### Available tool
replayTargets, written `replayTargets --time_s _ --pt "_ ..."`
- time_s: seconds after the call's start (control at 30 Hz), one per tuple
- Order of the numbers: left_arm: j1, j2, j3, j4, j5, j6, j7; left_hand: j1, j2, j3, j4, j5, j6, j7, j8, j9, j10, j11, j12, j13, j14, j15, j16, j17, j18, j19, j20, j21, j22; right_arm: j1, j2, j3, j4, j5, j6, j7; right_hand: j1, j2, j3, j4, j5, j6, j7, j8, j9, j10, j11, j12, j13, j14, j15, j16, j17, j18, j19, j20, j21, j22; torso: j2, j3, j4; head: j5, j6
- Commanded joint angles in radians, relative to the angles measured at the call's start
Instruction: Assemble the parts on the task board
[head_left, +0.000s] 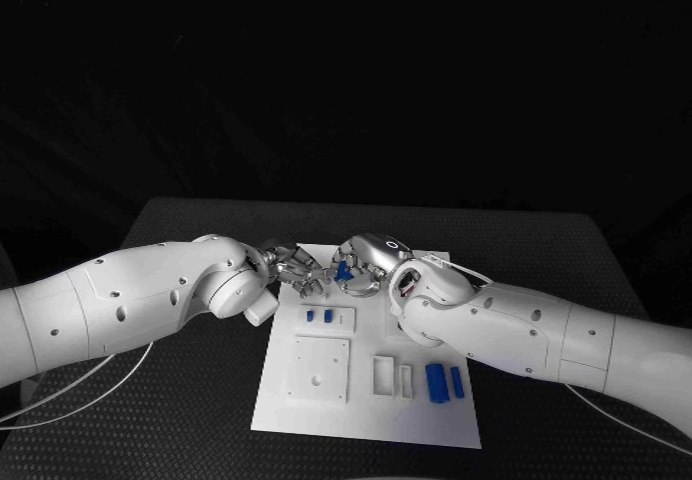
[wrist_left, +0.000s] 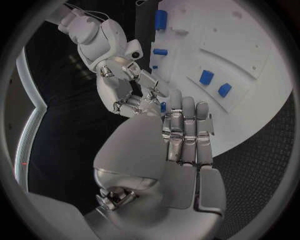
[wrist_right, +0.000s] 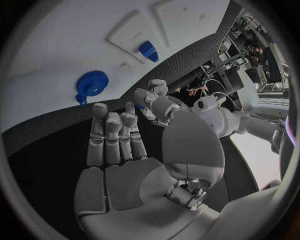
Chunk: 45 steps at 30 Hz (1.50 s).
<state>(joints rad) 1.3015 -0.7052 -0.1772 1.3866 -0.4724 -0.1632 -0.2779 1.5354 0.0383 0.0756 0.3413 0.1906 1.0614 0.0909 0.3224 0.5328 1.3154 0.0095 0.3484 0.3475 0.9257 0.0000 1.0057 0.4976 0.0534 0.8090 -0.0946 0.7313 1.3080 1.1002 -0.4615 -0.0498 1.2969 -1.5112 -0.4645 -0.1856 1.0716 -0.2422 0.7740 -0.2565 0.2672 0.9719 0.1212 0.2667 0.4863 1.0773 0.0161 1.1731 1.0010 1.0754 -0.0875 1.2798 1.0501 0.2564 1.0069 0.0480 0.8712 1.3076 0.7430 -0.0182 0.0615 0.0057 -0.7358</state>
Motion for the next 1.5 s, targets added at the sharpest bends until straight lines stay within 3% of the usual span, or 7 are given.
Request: replayTargets --time_s 0.03,0.53,0.77,0.83,1.0,1.1,1.5 --pt "0.003 0.002 0.001 -0.007 -0.032 0.016 0.017 0.000 0.009 0.053 -0.062 0.005 0.012 -0.012 0.001 0.002 0.005 -0.004 -0.002 0.001 -0.003 0.003 -0.002 0.002 0.011 -0.009 -0.001 0.000 0.023 -0.001 -0.004 0.000 -0.004 0.001 0.004 0.010 0.008 -0.007 -0.006 -0.001 0.004 -0.010 0.006 -0.007 -0.002 -0.008 0.000 -0.003 -0.002 -0.009 0.002 -0.007 -0.002 0.005 -0.007 0.001 -0.005 0.011 0.000 0.0004 -0.0002 0.001 0.000" --pt "0.025 0.021 0.002 -0.072 -0.531 0.053 0.147 0.009 0.006 0.053 -0.070 -0.006 0.008 -0.010 -0.001 0.006 0.001 -0.003 -0.003 0.002 -0.005 0.003 -0.002 0.003 0.011 -0.012 -0.001 0.004 0.024 0.013 -0.062 0.007 -0.010 0.056 -0.062 0.057 0.014 -0.008 -0.004 -0.002 0.036 -0.010 0.007 -0.005 -0.003 -0.010 0.001 -0.001 -0.007 -0.012 0.003 -0.005 -0.005 0.005 -0.009 0.005 -0.006 0.013 0.000 0.0015 -0.0025 0.003 0.003" --pt "0.041 0.037 0.000 -0.102 -0.807 0.068 0.229 0.012 0.000 0.055 -0.069 -0.012 0.007 -0.010 -0.001 0.008 -0.001 -0.002 -0.005 0.003 -0.007 0.004 -0.002 0.003 0.011 -0.014 0.000 0.006 0.023 0.052 -0.110 0.020 0.004 0.113 -0.074 0.093 0.013 -0.008 -0.003 0.001 0.039 -0.010 0.007 -0.005 -0.004 -0.011 0.001 -0.002 -0.009 -0.014 0.004 -0.007 -0.006 0.005 -0.011 0.006 -0.008 0.013 -0.001 0.0010 -0.0042 0.002 0.007" --pt "0.043 0.038 -0.003 -0.099 -0.884 0.072 0.241 0.012 -0.002 0.056 -0.067 -0.014 0.007 -0.010 -0.002 0.008 -0.001 -0.002 -0.005 0.003 -0.007 0.005 -0.003 0.003 0.011 -0.014 0.000 0.006 0.023 0.063 -0.124 0.024 0.003 0.129 -0.072 0.097 0.013 -0.008 -0.002 0.001 0.039 -0.011 0.007 -0.005 -0.004 -0.012 0.001 -0.002 -0.010 -0.014 0.004 -0.007 -0.007 0.005 -0.012 0.007 -0.009 0.013 -0.001 0.0008 -0.0066 0.002 0.007" --pt "0.052 0.044 -0.029 -0.092 -1.078 0.095 0.272 0.011 -0.010 0.063 -0.059 -0.019 0.009 -0.010 -0.003 0.010 0.000 -0.002 -0.006 0.003 -0.008 0.005 -0.004 0.003 0.010 -0.015 0.001 0.007 0.022 0.080 -0.160 0.034 -0.001 0.138 -0.075 0.106 0.013 -0.009 -0.002 0.002 0.039 -0.013 0.008 -0.006 -0.005 -0.013 0.002 -0.003 -0.011 -0.016 0.004 -0.008 -0.008 0.005 -0.014 0.008 -0.010 0.013 -0.001 0.0023 -0.0091 0.005 0.012" --pt "0.056 0.048 -0.040 -0.090 -1.146 0.115 0.278 0.009 -0.014 0.069 -0.055 -0.023 0.010 -0.011 -0.003 0.010 0.001 -0.002 -0.007 0.003 -0.008 0.006 -0.006 0.003 0.010 -0.015 0.001 0.007 0.022 0.083 -0.168 0.036 -0.005 0.139 -0.075 0.109 0.014 -0.009 -0.001 0.002 0.039 -0.014 0.008 -0.006 -0.005 -0.014 0.002 -0.003 -0.012 -0.017 0.005 -0.009 -0.008 0.005 -0.014 0.008 -0.010 0.013 -0.001 0.0042 -0.0107 0.005 0.015" --pt "0.057 0.051 -0.048 -0.093 -1.201 0.161 0.269 0.005 -0.013 0.078 -0.053 -0.027 0.011 -0.012 -0.005 0.011 0.001 -0.002 -0.009 0.003 -0.009 0.007 -0.008 0.002 0.009 -0.016 0.002 0.007 0.021 0.083 -0.176 0.036 -0.001 0.143 -0.058 0.109 0.015 -0.010 -0.001 0.003 0.038 -0.017 0.009 -0.007 -0.006 -0.015 0.003 -0.003 -0.014 -0.018 0.005 -0.009 -0.010 0.005 -0.016 0.009 -0.011 0.014 -0.001 0.0042 -0.0078 0.002 0.015"
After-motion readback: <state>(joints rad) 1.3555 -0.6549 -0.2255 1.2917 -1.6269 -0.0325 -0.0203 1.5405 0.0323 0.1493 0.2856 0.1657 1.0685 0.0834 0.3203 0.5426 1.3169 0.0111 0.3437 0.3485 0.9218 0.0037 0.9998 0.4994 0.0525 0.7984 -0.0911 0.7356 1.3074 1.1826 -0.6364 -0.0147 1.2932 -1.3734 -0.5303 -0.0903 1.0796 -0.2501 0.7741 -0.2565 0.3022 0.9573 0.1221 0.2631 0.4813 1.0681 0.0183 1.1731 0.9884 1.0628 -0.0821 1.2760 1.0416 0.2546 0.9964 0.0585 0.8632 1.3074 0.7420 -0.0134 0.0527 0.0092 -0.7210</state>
